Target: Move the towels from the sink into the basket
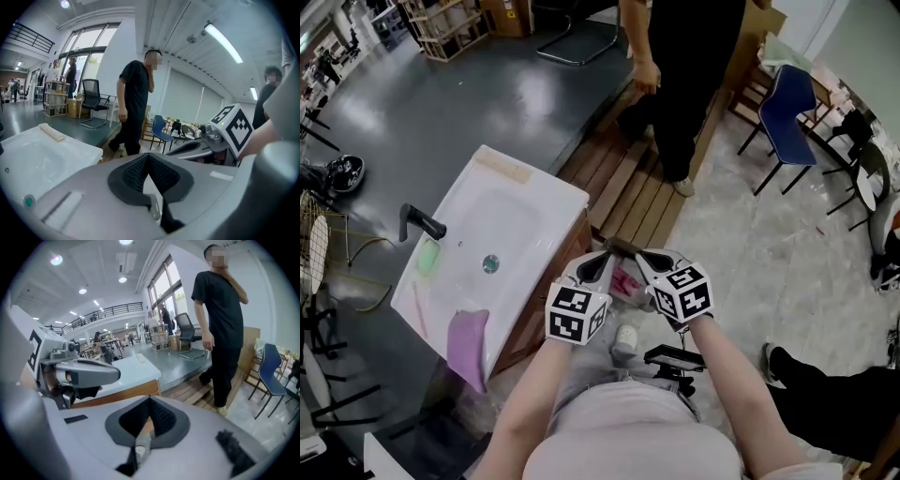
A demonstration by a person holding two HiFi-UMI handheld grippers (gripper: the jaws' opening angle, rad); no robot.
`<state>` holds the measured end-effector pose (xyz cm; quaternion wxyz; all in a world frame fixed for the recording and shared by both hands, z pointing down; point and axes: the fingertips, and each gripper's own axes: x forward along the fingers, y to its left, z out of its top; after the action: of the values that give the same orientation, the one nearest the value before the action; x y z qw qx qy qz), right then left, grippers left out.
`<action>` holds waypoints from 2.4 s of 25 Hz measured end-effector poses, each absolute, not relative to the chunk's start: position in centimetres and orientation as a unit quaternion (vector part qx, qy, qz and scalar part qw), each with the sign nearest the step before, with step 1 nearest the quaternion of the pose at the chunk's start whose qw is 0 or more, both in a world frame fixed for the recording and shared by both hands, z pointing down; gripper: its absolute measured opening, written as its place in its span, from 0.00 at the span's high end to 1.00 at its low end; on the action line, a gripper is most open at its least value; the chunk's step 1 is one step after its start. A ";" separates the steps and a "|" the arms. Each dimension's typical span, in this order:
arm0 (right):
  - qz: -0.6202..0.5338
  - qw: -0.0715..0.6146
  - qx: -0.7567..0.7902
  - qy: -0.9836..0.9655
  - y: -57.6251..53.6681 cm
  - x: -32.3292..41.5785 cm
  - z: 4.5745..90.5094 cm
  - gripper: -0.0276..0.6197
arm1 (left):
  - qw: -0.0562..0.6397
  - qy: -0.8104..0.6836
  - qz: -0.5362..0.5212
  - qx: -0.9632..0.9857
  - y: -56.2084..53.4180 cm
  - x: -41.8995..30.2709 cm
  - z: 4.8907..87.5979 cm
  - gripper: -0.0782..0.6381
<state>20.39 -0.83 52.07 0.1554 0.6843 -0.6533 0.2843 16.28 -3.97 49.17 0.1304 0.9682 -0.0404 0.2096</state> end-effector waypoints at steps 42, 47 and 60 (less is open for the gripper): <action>0.147 0.077 0.670 -0.724 -4.4 14.5 40.9 0.93 | 0.076 -0.180 0.100 0.976 -7.7 10.9 40.5 0.88; 0.145 0.076 0.657 -0.736 -6.2 11.6 40.5 0.93 | 0.071 -0.198 0.100 0.973 -9.3 8.0 39.8 0.88; 0.139 0.083 0.615 -0.772 -9.3 4.1 40.2 0.93 | 0.075 -0.250 0.093 0.961 -11.9 0.2 39.3 0.88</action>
<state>4.11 -9.35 40.24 0.0834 0.6146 -0.7719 0.1393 0.25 -11.88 39.33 0.0753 0.9609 -0.2500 0.0928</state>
